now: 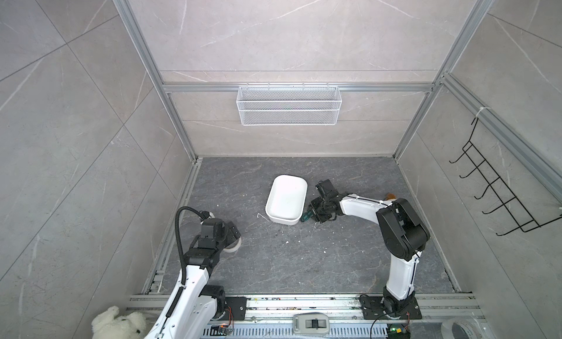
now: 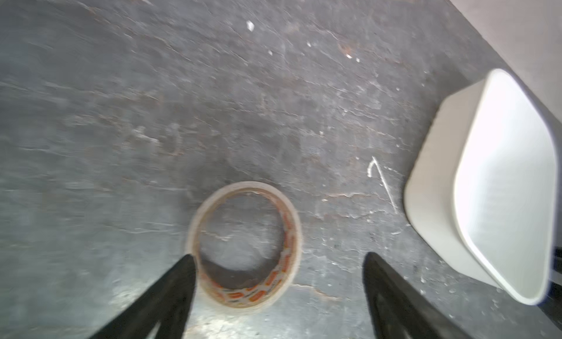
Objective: Put the screwdriver in the bin
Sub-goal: Pick up the screwdriver from the center of the table, then place the screwdriver into the bin.
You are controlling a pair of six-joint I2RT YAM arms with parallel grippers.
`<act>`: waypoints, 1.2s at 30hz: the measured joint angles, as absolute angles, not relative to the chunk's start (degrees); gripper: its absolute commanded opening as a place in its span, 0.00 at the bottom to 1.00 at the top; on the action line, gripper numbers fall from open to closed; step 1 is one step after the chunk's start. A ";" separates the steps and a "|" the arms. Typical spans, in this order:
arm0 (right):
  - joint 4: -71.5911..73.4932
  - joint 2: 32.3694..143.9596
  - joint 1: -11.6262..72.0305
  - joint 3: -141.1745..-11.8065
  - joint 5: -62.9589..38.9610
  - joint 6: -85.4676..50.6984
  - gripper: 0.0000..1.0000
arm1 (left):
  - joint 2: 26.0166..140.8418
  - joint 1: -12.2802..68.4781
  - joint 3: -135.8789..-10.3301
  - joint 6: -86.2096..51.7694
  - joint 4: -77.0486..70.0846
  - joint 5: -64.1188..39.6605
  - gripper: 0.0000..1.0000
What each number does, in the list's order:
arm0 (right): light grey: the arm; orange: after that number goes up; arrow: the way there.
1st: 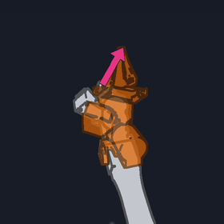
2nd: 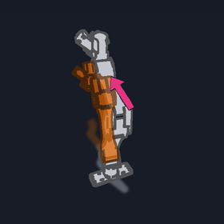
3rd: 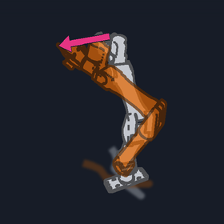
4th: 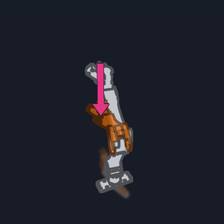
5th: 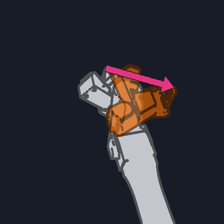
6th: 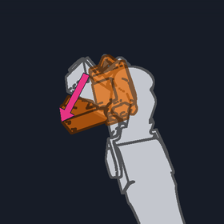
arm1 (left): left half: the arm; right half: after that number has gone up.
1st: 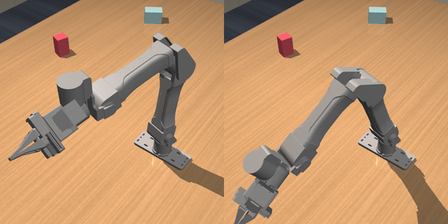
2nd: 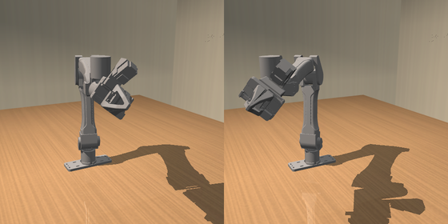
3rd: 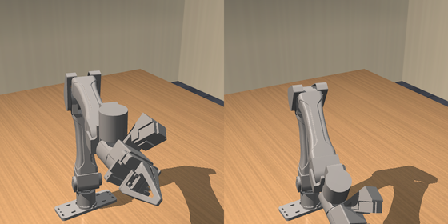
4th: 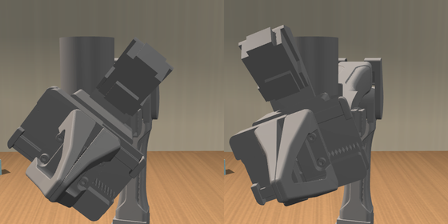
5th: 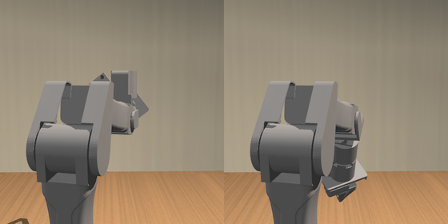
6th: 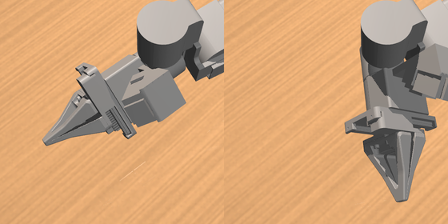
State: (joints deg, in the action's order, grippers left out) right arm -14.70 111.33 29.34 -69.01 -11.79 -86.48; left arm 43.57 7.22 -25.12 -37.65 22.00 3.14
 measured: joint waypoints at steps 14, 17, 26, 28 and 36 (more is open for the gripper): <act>-18.13 104.18 26.33 -62.61 -11.51 -70.67 0.05 | 44.10 28.42 -19.35 -56.64 8.58 3.07 0.89; -20.67 99.44 26.33 -61.01 -9.80 -66.11 0.04 | 48.05 28.93 -21.15 -57.43 6.59 2.85 0.89; -29.52 91.90 31.07 -69.19 -1.91 -56.86 0.07 | 55.16 29.23 -21.74 -61.52 2.15 1.58 0.89; -30.63 93.23 32.93 -74.22 -1.19 -55.83 0.07 | 55.46 29.26 -22.02 -62.46 2.68 1.63 0.89; -32.47 111.98 38.72 -99.79 -0.95 -53.93 0.10 | 55.48 29.26 -22.83 -65.25 6.59 1.39 0.88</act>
State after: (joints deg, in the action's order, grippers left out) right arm -32.47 111.98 38.72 -99.79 -0.95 -53.93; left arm 55.48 29.26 -22.83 -65.25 6.59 1.39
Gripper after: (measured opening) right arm 0.256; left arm 0.885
